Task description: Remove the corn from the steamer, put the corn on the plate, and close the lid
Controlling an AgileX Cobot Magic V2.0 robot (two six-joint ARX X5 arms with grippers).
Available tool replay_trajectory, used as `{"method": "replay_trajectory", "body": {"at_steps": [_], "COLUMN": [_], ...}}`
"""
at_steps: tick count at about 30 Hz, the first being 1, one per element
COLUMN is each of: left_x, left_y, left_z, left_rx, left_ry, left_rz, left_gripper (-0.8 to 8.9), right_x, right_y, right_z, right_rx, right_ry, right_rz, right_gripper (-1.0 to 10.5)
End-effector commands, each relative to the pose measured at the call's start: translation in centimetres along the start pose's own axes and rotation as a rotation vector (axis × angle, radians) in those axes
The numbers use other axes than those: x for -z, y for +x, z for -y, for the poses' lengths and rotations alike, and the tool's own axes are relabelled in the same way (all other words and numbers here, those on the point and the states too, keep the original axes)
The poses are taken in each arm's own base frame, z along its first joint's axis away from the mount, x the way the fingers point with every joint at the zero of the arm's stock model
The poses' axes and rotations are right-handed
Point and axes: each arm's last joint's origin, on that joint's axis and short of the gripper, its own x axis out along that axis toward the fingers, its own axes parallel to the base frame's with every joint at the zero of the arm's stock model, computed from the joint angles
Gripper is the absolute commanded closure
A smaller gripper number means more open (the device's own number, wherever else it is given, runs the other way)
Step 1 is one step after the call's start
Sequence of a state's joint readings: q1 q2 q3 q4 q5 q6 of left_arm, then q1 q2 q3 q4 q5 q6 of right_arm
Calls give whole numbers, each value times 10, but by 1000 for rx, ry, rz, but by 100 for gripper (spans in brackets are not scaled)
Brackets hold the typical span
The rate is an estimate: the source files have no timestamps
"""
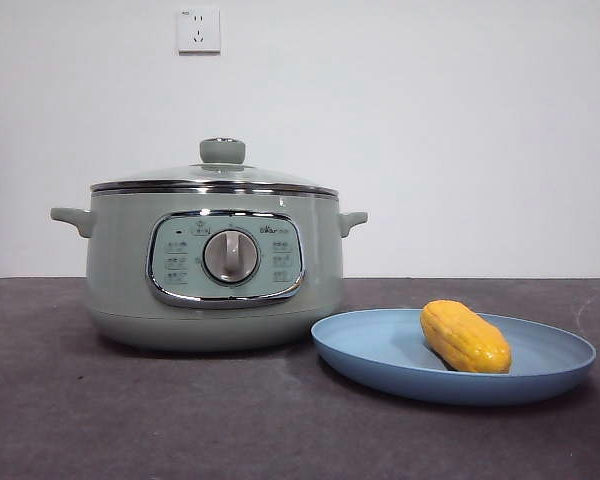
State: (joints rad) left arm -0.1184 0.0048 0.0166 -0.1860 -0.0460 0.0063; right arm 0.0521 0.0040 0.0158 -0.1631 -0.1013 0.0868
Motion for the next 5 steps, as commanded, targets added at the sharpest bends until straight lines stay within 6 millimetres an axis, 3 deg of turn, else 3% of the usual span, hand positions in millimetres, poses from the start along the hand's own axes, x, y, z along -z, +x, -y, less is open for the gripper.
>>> {"method": "replay_trajectory", "body": {"at_steps": [1,5], "left_x": [3,3], "left_y": [1,1], "left_z": [0,0], "left_rx": [-5,-5], "left_ry": [-7,-7], "left_rz": [-3,-3], "left_gripper": [817,817], "right_x": [4,4], "right_y": [1,1], "right_z": [0,0], "right_rx": [3,3], "right_ry": [11,11], "right_rz": [-17,-17], "right_gripper": [946,946]}}
